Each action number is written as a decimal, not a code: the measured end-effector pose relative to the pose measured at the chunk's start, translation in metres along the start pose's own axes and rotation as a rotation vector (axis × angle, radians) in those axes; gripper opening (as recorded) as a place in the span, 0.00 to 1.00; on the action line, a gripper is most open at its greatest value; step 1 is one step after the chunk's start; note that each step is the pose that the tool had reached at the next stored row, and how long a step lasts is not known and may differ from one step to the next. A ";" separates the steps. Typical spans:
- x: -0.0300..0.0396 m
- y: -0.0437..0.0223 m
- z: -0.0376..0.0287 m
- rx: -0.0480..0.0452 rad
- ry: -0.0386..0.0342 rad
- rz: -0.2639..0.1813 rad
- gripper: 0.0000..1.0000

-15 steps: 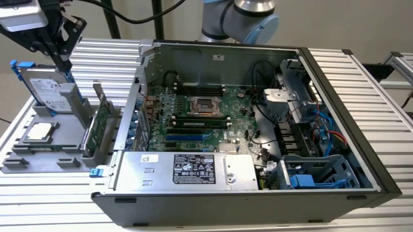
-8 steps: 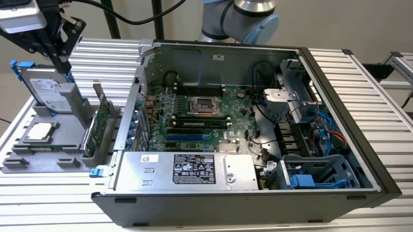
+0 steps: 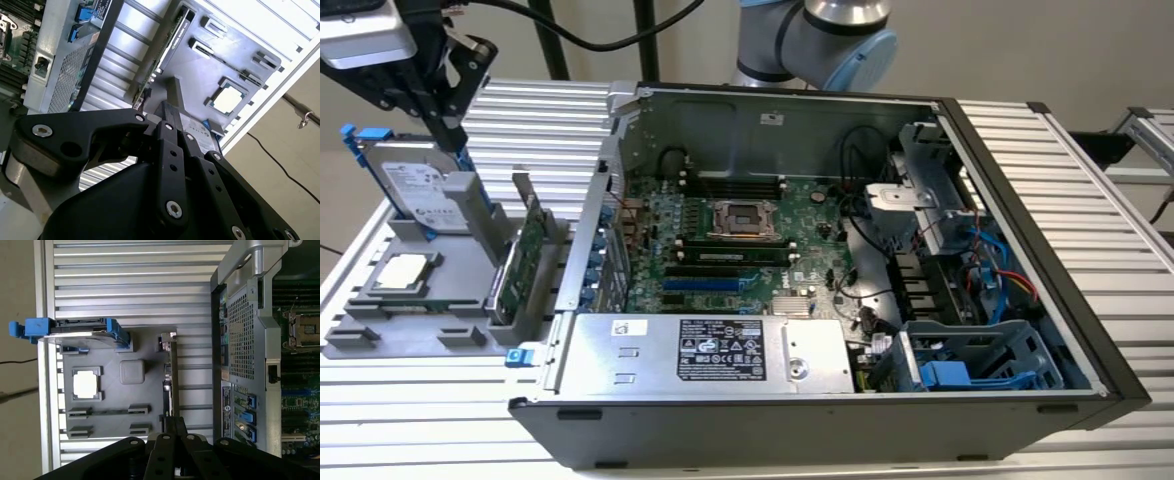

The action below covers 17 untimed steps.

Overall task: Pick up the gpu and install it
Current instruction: 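Pick up the gpu and move the gpu toward the slot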

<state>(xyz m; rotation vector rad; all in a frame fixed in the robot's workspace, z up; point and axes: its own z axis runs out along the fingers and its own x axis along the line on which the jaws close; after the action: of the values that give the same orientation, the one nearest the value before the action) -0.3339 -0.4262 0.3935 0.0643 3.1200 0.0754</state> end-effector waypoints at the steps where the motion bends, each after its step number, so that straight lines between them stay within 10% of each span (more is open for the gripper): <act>1: 0.0000 0.0000 0.0000 0.0000 0.0000 0.000 0.00; 3: 0.0000 0.0000 0.0000 0.0000 0.0000 0.000 0.00; 4: 0.0000 -0.0001 0.0000 -0.0001 0.0000 0.000 1.00; 17: 0.0000 -0.0004 0.0025 0.0000 0.0000 0.000 1.00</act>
<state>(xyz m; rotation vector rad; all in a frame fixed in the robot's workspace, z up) -0.3339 -0.4265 0.3910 0.0643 3.1201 0.0753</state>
